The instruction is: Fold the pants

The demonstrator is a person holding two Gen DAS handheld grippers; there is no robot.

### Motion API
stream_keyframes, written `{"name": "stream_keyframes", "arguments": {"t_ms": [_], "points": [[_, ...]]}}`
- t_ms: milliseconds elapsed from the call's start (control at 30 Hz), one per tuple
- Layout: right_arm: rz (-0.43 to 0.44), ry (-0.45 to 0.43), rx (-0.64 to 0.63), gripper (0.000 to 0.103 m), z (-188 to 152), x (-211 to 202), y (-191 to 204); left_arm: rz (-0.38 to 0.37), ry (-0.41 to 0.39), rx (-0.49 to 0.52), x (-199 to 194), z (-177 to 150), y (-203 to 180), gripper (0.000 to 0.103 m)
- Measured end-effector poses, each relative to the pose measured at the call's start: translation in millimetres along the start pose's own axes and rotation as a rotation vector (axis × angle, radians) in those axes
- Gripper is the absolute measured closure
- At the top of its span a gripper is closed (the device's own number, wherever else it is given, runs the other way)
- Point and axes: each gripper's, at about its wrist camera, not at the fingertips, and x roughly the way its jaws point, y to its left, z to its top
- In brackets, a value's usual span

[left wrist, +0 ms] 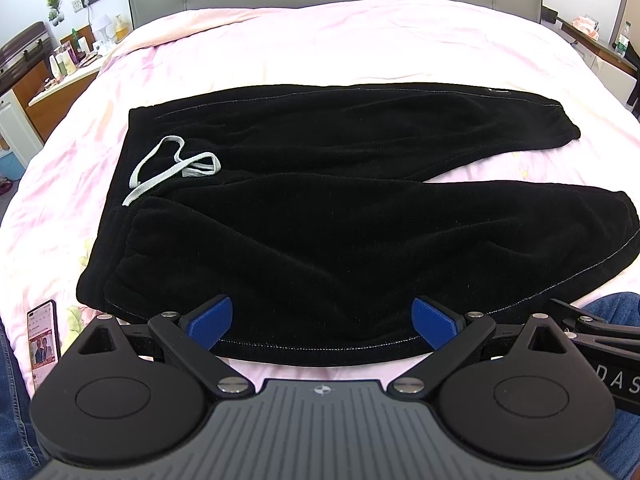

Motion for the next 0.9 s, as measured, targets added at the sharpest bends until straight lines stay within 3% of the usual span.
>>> {"name": "stream_keyframes", "arguments": {"t_ms": [400, 500, 700, 800, 900], "points": [[0.005, 0.001, 0.001, 0.005, -1.5, 3.5, -1.1, -0.007, 0.005, 0.014, 2.7, 1.7, 0.6, 0.0], [0.051, 0.012, -0.005, 0.005, -1.6, 8.8, -4.5, -0.028, 0.008, 0.0, 6.6, 5.9, 10.6, 0.0], [0.124, 0.002, 0.001, 0.005, 5.1, 26.4, -28.5, 0.026, 0.028, -0.039, 23.7, 11.4, 50.0, 0.0], [0.177, -0.051, 0.008, 0.005, 13.2, 33.0, -51.6, 0.063, 0.036, -0.013, 37.0, 9.5, 70.8, 0.0], [0.2, -0.191, -0.065, 0.005, 18.8, 32.4, -69.6, 0.083, 0.041, 0.046, 47.6, 10.2, 90.4, 0.0]]}}
